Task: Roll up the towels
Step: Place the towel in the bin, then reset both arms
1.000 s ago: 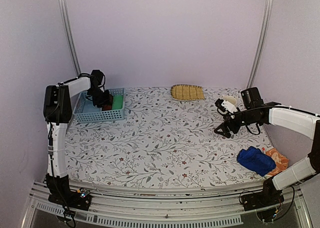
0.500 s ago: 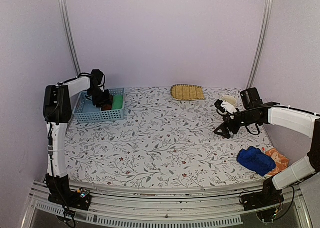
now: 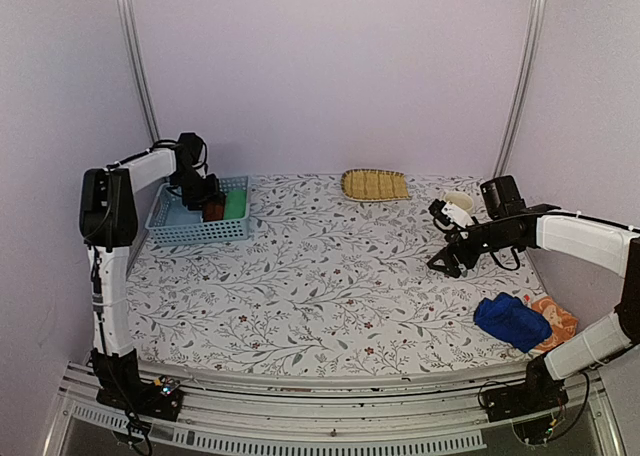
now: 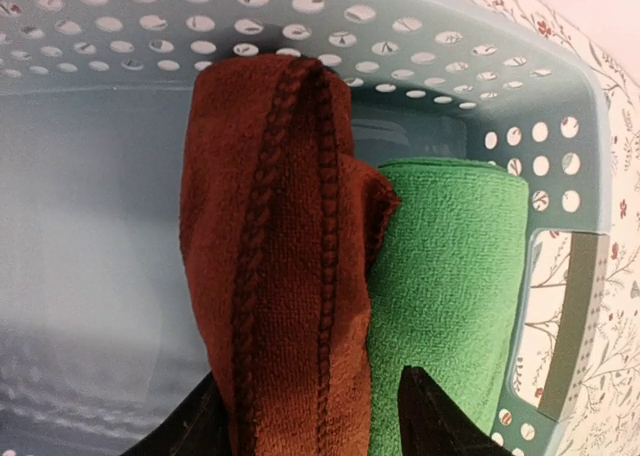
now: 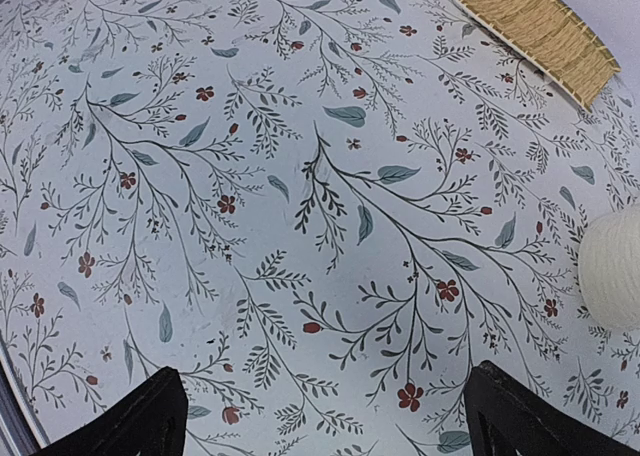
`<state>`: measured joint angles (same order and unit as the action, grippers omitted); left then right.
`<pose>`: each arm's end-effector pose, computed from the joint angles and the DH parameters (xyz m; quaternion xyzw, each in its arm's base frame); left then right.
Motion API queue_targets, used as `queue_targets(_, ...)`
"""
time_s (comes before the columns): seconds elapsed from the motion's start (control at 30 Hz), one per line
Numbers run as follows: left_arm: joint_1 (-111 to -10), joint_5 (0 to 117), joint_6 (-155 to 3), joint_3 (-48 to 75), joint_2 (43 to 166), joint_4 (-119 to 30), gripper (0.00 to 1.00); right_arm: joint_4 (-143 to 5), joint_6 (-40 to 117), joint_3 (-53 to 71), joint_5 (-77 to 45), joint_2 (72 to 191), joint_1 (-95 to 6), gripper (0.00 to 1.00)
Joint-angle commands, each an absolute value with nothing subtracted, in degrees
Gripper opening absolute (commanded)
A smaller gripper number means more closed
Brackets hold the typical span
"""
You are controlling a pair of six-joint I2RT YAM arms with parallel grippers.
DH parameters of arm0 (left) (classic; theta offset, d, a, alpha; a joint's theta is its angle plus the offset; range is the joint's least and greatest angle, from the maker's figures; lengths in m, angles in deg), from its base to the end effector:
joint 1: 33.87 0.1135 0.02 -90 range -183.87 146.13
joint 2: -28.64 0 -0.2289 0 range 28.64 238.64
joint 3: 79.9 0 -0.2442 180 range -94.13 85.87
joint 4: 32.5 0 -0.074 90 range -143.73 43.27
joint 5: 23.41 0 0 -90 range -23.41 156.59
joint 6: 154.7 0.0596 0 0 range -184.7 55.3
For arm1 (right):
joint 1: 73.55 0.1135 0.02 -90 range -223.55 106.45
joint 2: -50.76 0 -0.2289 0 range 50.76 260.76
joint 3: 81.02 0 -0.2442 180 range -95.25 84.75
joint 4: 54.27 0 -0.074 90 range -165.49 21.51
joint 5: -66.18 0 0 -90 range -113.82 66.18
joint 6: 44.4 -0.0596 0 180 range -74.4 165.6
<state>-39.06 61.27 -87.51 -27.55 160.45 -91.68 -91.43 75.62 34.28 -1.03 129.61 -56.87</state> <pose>0.4735 -0.0486 0.1472 -0.1383 0.9622 -0.0995 0.2125 0.2742 0.1063 0.1777 -0.4267 0.8233 0.1474 0.3442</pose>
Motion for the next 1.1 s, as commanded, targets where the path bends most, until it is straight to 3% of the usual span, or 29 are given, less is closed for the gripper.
queue_targets(0.0,-39.52,61.56,-86.07,-26.46,155.91,-92.35,0.57,-92.27,75.75,34.09,-0.2,128.99,-57.12,0.99)
queue_targets(0.67,-41.15,63.1,-83.07,-14.93,138.94,-92.13,0.55,-92.44,70.57,25.38,-10.25,124.8,-60.01,0.99)
queue_targets(1.07,-49.73,53.81,-69.43,14.37,109.05,-65.48,0.58,-92.7,54.13,9.82,-15.03,128.5,-62.92,0.99)
